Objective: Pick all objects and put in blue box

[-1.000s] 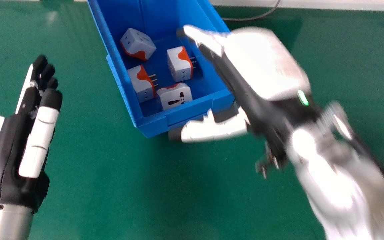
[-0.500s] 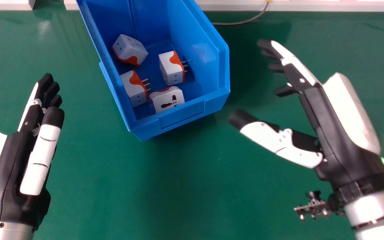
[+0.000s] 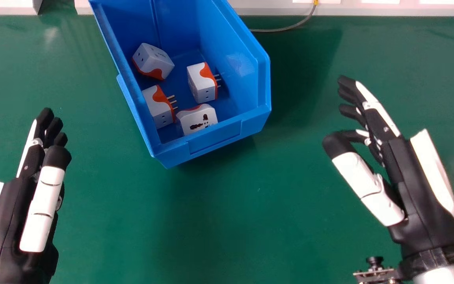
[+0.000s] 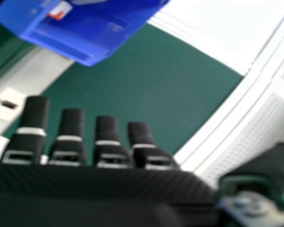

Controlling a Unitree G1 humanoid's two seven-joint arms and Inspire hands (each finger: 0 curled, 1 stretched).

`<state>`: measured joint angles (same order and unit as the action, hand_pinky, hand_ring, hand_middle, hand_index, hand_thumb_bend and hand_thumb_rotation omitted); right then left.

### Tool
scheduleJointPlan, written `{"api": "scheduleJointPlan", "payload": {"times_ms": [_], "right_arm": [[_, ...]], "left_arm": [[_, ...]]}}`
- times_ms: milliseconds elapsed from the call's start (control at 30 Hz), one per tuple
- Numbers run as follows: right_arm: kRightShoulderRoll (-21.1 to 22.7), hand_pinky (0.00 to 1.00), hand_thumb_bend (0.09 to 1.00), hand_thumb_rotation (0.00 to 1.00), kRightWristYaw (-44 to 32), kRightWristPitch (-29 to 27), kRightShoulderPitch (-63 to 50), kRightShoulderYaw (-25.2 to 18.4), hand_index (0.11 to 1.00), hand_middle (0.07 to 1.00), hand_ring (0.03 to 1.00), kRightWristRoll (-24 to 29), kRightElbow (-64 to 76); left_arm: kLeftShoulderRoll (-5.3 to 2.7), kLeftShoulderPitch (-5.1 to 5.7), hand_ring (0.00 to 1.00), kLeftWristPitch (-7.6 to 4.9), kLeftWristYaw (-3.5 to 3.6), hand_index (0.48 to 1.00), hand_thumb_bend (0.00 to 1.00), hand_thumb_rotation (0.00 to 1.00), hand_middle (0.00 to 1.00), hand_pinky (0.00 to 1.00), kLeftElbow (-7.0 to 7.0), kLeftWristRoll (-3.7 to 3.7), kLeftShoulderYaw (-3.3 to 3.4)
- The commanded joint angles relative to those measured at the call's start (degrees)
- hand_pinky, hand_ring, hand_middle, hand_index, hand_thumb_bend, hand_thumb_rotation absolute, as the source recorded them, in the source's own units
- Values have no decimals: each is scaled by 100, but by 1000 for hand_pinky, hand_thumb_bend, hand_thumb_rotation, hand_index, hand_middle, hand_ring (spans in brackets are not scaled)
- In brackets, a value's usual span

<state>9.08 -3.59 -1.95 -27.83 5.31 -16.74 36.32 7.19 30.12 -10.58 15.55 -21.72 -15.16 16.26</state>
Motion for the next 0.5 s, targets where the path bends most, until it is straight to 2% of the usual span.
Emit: {"api": "scheduleJointPlan", "payload": {"times_ms": [0, 67, 267, 367, 467], "right_arm": [[-46, 948, 498, 997, 62, -242, -31, -18, 982, 985, 977, 102, -59], [-57, 967, 494, 998, 108, -378, -63, -9, 989, 990, 986, 121, -176], [-190, 995, 485, 1000, 321, -887, 0, 13, 999, 999, 998, 115, -735], [-256, 998, 494, 1000, 407, -1049, 48, 17, 1000, 1000, 999, 119, -988], [-296, 999, 520, 1000, 473, -1207, 107, 0, 1000, 1000, 1000, 133, -1195]], "left_arm": [[-21, 35, 1000, -118, -29, 998, 703, 970, 1000, 1000, -152, 34, -17], [-27, 60, 1000, -152, -31, 999, 708, 968, 1000, 1000, -134, 46, -39], [-68, -38, 999, -356, -71, 999, 723, 944, 1000, 1000, 37, 142, -90], [-76, -86, 997, -450, -55, 995, 738, 910, 998, 999, 151, 159, -125], [-103, -113, 996, -515, -73, 991, 748, 887, 997, 999, 230, 182, -156]]}}
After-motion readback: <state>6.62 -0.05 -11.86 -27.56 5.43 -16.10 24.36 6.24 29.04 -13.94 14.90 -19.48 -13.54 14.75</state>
